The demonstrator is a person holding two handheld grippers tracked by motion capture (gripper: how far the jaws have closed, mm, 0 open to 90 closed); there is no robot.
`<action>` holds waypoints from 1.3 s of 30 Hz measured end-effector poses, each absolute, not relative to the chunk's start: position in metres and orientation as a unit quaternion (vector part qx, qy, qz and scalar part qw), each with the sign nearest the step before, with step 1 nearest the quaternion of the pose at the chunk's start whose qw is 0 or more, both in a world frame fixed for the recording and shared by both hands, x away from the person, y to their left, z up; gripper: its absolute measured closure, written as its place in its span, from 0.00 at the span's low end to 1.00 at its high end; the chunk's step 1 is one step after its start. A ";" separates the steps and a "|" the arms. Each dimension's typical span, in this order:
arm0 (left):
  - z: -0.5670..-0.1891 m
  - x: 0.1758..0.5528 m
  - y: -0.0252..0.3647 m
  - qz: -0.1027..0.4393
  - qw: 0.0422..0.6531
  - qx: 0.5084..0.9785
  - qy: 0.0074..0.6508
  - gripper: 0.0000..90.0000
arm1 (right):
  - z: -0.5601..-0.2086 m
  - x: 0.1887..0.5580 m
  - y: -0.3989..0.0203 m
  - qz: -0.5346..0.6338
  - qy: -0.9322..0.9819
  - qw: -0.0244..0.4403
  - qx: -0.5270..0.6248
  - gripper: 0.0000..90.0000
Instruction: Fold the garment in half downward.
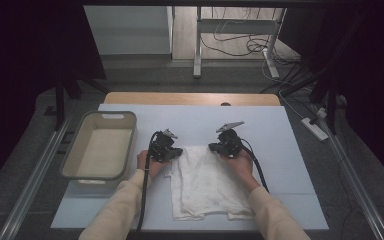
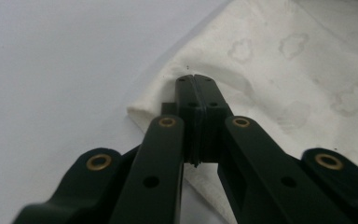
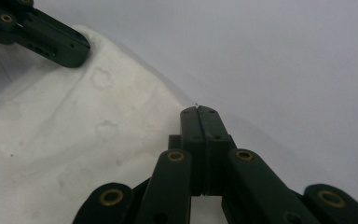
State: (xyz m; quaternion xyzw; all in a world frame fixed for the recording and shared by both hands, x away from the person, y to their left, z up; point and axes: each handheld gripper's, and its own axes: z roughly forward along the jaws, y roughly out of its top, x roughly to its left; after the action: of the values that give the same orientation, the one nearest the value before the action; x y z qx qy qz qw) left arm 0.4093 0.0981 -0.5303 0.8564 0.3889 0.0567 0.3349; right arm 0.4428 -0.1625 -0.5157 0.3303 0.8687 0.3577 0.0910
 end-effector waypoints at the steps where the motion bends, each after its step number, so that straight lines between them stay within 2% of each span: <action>1: -0.530 0.409 0.098 0.056 0.335 0.856 0.389 0.98 | -0.516 0.442 -0.163 0.354 0.871 0.098 0.327 0.99; 32: -0.531 0.409 0.099 0.054 0.338 0.855 0.388 0.98 | -0.519 0.446 -0.185 0.348 0.863 0.091 0.355 0.99; 39: -0.529 0.409 0.098 0.061 0.336 0.856 0.389 0.98 | -0.500 0.435 -0.184 0.382 0.857 0.099 0.332 0.99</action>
State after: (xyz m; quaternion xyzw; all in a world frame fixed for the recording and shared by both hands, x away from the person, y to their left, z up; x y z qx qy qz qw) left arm 0.4090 0.0983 -0.5288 0.8558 0.3887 0.0609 0.3358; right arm 0.4345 -0.1844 -0.5003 0.3319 0.8569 0.3818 0.0990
